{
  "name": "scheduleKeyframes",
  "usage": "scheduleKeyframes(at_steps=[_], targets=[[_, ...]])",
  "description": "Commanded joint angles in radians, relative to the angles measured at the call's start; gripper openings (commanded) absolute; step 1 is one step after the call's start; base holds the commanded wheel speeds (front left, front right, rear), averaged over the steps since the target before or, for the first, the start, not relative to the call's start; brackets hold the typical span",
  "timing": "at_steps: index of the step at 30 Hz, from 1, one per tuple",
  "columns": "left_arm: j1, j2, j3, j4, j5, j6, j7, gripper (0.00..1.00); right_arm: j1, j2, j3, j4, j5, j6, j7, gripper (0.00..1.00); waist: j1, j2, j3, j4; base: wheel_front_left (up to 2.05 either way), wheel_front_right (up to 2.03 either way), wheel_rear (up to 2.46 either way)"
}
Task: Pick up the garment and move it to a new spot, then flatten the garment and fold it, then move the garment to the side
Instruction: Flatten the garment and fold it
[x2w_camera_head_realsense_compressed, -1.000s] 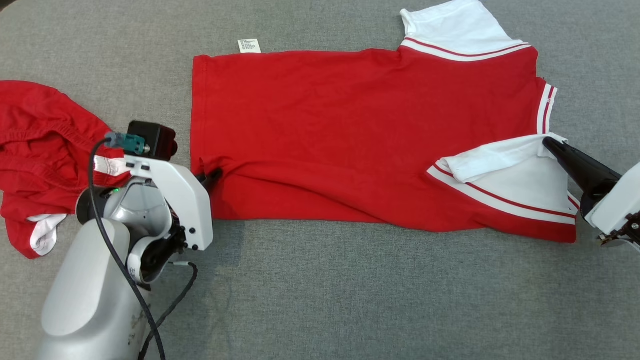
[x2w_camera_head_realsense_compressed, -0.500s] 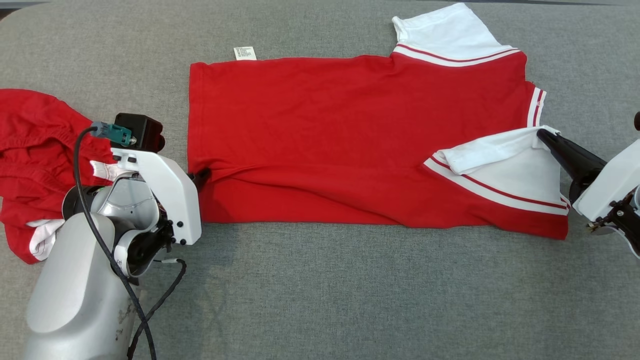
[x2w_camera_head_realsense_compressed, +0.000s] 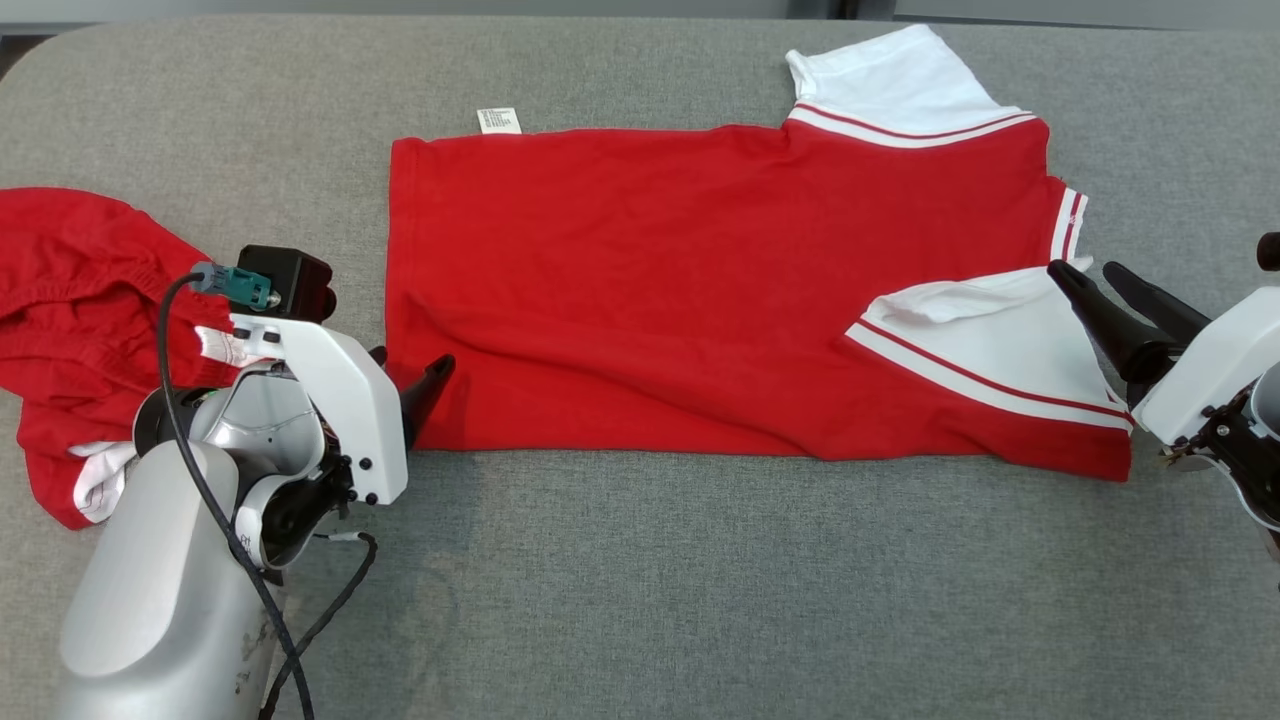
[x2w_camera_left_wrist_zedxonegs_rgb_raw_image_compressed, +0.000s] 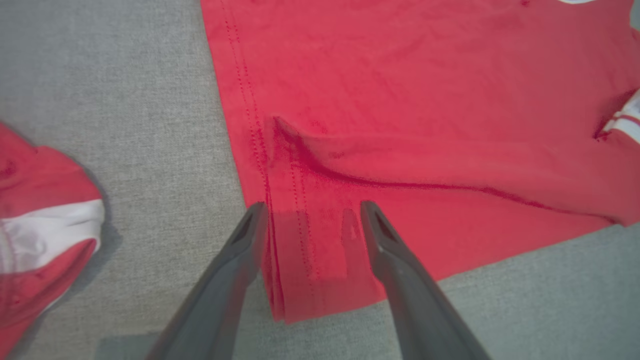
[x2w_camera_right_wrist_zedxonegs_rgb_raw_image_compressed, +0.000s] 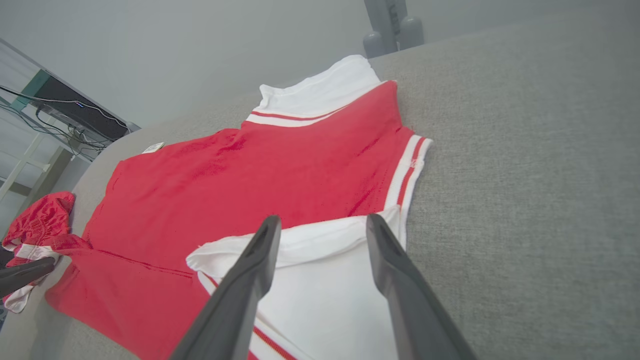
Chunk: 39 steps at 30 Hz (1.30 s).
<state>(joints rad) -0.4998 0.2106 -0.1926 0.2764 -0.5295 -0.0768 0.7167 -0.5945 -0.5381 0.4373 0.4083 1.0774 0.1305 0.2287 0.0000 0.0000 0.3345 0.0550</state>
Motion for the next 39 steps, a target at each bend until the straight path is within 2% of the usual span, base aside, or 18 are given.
scheduleKeyframes(at_steps=[1,10,19,28,34,39], targets=[[0.005,0.010,0.002,-0.004,0.002,0.004,-0.009,1.00,-0.011,-0.007,0.009,0.007,0.009,0.001,-0.015,1.00,0.0000,0.0000,-0.008,-0.001,0.00,0.00,0.00],[0.090,0.041,0.023,-0.084,0.021,0.021,-0.071,1.00,0.028,-0.048,0.031,-0.003,0.029,0.001,-0.148,1.00,0.0000,0.0000,-0.067,-0.008,0.00,0.00,0.00],[0.225,0.038,0.026,-0.152,0.059,0.037,-0.225,1.00,0.113,-0.085,0.059,-0.016,0.043,0.001,-0.208,1.00,0.0000,0.0000,-0.119,-0.016,0.00,0.00,0.00],[0.266,-0.003,0.025,-0.103,0.084,0.065,-0.363,1.00,0.125,-0.048,0.102,0.101,0.016,0.001,-0.165,1.00,0.0000,0.0000,-0.128,-0.023,0.00,0.00,0.00],[0.234,-0.007,0.006,-0.043,0.103,0.057,-0.409,1.00,0.086,-0.012,0.123,0.182,0.021,0.001,-0.111,1.00,0.0000,0.0000,-0.118,-0.018,0.00,0.00,0.00],[0.200,-0.015,-0.012,0.022,0.107,0.063,-0.386,1.00,0.050,0.011,0.139,0.247,0.016,0.001,-0.049,1.00,0.0000,0.0000,-0.110,-0.009,0.00,0.00,0.00]])
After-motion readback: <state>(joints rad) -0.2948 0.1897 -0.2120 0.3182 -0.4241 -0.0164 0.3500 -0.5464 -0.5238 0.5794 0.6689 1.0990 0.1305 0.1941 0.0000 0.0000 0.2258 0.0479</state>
